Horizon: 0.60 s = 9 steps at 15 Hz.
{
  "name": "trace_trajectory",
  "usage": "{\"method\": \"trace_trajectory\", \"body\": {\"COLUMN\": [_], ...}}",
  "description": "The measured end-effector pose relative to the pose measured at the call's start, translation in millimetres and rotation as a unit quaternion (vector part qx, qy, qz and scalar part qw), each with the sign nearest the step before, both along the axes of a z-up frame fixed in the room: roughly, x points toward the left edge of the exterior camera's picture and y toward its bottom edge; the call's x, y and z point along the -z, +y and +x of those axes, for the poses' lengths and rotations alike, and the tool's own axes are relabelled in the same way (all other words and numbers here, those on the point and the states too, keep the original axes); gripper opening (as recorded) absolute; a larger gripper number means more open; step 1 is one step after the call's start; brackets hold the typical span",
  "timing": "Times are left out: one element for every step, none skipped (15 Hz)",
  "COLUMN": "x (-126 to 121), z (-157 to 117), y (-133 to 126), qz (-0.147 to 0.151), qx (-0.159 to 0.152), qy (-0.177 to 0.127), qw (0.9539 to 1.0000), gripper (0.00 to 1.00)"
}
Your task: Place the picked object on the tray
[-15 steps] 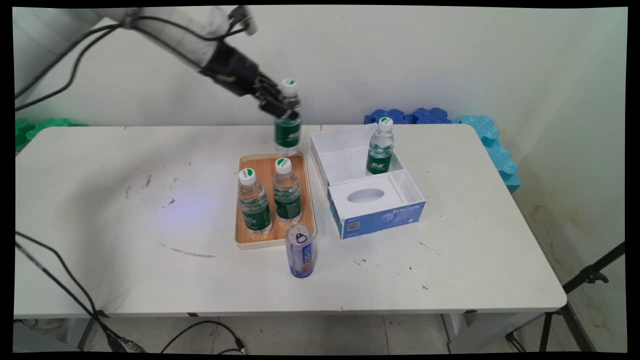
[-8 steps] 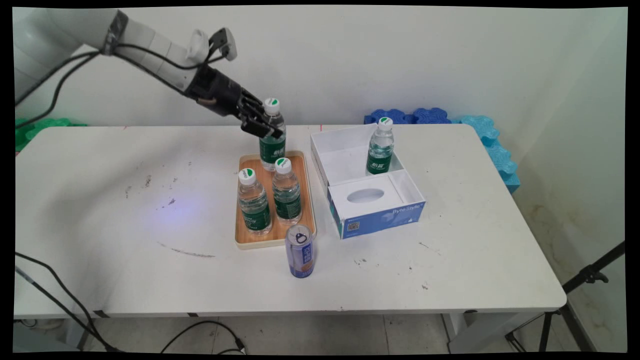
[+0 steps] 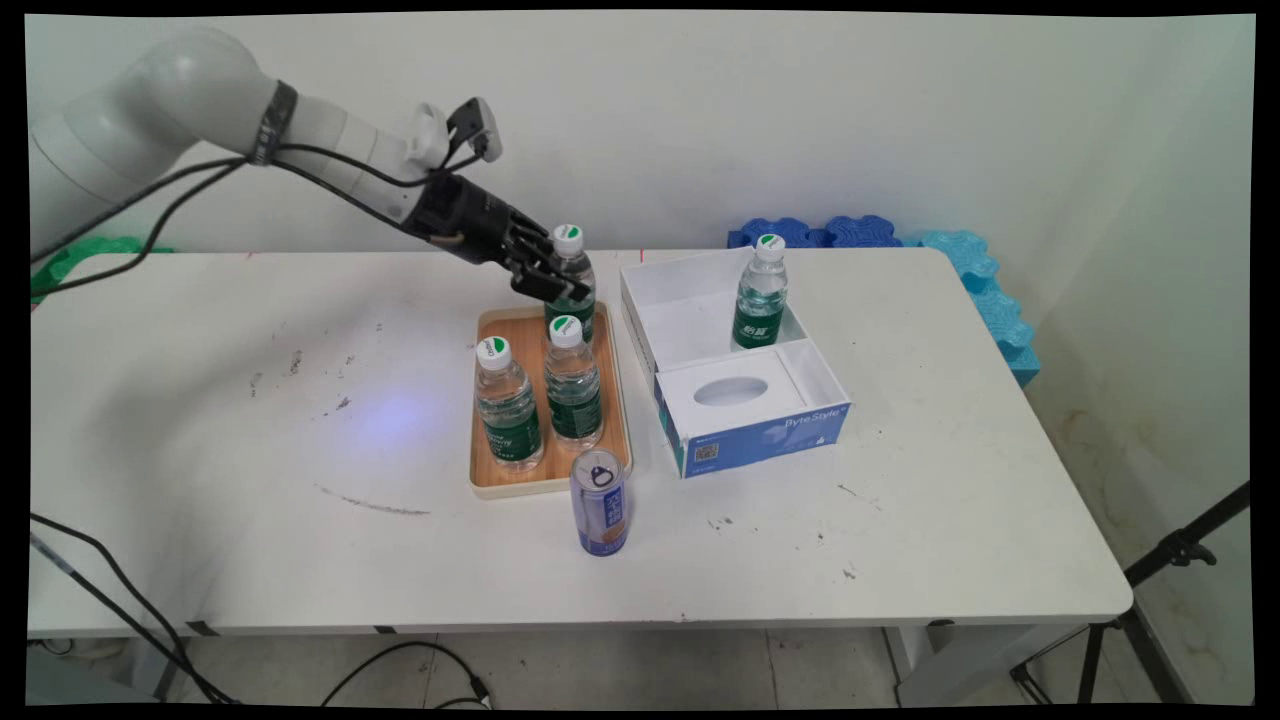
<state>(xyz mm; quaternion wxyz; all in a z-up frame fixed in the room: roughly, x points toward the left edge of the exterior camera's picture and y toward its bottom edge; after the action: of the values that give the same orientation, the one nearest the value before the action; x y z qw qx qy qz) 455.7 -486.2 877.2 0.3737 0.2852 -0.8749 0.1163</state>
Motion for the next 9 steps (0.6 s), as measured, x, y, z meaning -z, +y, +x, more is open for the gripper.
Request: {"method": "trace_trajectory", "body": {"x": [2, 5, 7, 9, 12, 15, 16, 17, 19], "z": [-1, -3, -4, -4, -5, -5, -5, -5, -4], "y": [0, -1, -1, 0, 0, 0, 1, 1, 1], "qz": [-0.001, -0.002, -0.002, -0.003, -0.003, -0.004, -0.004, -0.004, -0.005], "qx": [0.000, 0.000, 0.000, 0.001, 0.001, 0.002, 0.002, 0.002, 0.002], "qy": [0.001, 0.002, 0.003, 0.003, 0.003, 0.004, 0.003, 0.003, 0.003], "qw": [1.0000, 1.0000, 1.0000, 1.0000, 1.0000, 1.0000, 1.0000, 1.0000, 1.0000], "gripper": [0.00, 0.00, 0.00, 0.00, 0.00, 0.00, 0.00, 0.00, 1.00]}}
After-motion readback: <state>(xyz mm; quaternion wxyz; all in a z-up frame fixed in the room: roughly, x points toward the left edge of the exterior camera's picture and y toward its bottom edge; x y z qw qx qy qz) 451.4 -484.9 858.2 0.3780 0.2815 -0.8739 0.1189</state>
